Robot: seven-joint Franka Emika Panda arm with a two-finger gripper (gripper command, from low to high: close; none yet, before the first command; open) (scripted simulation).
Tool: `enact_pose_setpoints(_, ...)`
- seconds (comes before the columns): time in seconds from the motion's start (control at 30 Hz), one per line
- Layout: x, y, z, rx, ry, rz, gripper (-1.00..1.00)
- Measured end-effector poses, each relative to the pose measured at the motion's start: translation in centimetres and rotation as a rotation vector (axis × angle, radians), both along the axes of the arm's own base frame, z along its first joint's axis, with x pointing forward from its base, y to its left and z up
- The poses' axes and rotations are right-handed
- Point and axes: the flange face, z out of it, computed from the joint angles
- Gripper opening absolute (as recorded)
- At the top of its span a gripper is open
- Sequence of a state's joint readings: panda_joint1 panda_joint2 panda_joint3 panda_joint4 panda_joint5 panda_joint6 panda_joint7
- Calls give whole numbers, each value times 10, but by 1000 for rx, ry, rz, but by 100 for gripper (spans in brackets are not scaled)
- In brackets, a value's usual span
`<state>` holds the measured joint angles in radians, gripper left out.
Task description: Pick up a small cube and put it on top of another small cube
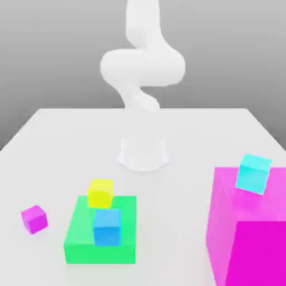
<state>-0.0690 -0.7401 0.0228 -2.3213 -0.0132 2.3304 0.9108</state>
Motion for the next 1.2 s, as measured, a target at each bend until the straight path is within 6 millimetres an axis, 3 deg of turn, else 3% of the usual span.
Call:
enact_pose_setpoints(0.27,55,-64,-102,166,128,-435,0)
enact_pose_setpoints(0.4,67,-102,-156,249,176,-652,0)
enact_pose_setpoints(0.57,68,-149,-225,355,226,-924,0)
enact_pose_setpoints(0.77,51,-200,-308,488,272,-1251,0)
enact_pose_setpoints(0.93,21,-237,-374,605,299,-1535,0)
enact_pose_setpoints(1.07,-9,-258,-423,703,316,-1761,0)
enact_pose_setpoints(1.2,-36,-264,-469,799,336,-1970,0)
